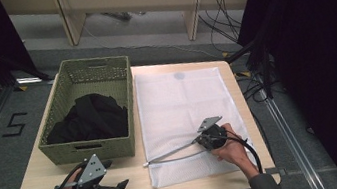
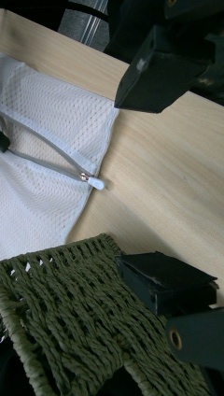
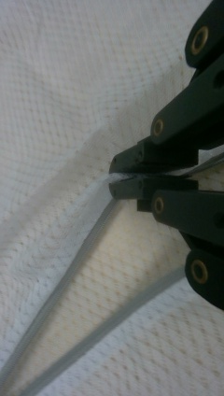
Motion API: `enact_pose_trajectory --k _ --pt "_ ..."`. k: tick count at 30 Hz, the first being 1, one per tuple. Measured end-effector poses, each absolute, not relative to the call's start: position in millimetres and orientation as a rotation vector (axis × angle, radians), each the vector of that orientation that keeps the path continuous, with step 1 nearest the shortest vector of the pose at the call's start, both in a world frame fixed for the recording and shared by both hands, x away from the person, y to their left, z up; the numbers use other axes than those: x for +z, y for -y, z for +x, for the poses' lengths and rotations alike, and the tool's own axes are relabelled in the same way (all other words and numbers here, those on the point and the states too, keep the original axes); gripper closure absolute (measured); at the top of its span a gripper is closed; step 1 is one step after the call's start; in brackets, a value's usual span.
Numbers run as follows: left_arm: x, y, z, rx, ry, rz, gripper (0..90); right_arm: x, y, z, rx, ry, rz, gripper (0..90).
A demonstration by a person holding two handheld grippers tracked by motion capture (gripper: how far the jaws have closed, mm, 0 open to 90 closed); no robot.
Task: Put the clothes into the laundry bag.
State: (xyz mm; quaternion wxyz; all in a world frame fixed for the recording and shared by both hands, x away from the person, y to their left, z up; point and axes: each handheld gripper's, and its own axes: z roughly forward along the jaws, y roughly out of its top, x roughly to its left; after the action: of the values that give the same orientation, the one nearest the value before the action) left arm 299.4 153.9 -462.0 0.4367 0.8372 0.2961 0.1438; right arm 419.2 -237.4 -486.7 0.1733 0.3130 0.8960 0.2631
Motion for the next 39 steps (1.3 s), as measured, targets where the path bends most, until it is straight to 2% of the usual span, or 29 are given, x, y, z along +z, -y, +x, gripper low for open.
enact_pose_trajectory --k 8,14,24,39 --pt "-460 -156 301 0.391 -0.724 2.077 20.3 -439 233 409 0.844 -2.376 0.794 88.2" --pt "-459 -155 300 0.388 -0.766 2.036 20.3 -420 227 403 0.874 -2.297 0.698 88.2" --pt "-443 -168 310 0.456 -0.780 2.003 20.3 -403 227 403 0.908 -2.244 0.687 88.2" --pt "-398 -201 339 0.449 -0.919 1.916 18.0 -386 224 407 0.926 -2.225 0.675 88.1"
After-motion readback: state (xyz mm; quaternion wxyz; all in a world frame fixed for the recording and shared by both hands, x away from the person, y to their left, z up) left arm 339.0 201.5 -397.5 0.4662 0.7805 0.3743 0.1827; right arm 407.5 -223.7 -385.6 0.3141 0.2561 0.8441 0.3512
